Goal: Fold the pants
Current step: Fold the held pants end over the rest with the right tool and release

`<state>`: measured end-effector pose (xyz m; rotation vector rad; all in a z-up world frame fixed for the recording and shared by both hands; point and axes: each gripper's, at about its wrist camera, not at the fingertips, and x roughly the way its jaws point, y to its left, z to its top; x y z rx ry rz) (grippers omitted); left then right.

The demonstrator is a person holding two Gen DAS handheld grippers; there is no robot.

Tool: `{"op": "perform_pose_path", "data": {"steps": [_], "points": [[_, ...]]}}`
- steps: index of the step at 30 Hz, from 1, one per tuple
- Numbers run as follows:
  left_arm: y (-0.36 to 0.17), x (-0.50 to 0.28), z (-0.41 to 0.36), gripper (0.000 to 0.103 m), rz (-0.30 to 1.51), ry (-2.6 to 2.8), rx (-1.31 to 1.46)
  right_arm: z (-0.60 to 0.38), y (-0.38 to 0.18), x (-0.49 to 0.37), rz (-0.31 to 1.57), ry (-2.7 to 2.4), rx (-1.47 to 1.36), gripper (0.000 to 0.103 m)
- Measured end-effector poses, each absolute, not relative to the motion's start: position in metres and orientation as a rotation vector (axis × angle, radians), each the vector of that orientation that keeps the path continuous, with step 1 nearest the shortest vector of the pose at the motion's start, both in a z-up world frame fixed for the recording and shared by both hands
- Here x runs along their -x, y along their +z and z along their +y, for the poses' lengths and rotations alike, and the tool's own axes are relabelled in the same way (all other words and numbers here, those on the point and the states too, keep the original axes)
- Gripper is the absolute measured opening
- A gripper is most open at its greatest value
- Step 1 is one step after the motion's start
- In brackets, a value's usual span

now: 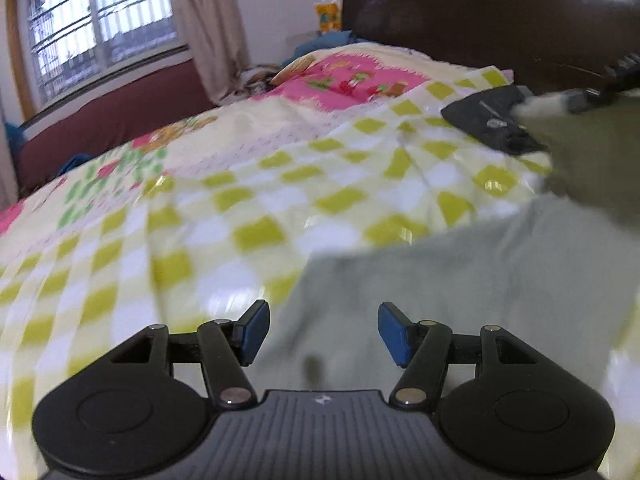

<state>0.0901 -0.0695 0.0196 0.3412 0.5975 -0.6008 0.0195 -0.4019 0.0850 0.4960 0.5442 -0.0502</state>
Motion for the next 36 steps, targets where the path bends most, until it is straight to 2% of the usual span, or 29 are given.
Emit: {"op": "perform_pose_path", "data": {"steps": [7, 12, 19, 23, 30, 33, 36], "points": [[0.000, -0.040, -0.002, 0.075, 0.655, -0.486, -0.276, -0.248, 0.057, -0.080, 0.690, 0.211, -0.310, 0.004], [-0.002, -0.033, 0.037, 0.079, 0.652, -0.455, -0.126, -0.160, 0.052, -0.101, 0.719, 0.308, -0.161, 0.004], [-0.004, -0.019, 0.062, 0.080, 0.614, -0.438, -0.071, -0.058, 0.047, -0.094, 0.695, 0.456, 0.152, 0.004], [-0.002, -0.003, 0.080, 0.080, 0.616, -0.417, -0.055, -0.021, 0.030, -0.082, 0.681, 0.515, 0.348, 0.008], [0.002, 0.002, 0.098, 0.081, 0.618, -0.387, 0.004, -0.001, 0.008, -0.053, 0.620, 0.550, 0.599, 0.009], [0.003, 0.002, 0.102, 0.081, 0.623, -0.378, 0.017, 0.007, 0.010, -0.041, 0.555, 0.583, 0.671, 0.022], [0.004, 0.004, 0.106, 0.081, 0.626, -0.371, 0.025, 0.010, 0.014, -0.039, 0.550, 0.617, 0.632, 0.025]]}}
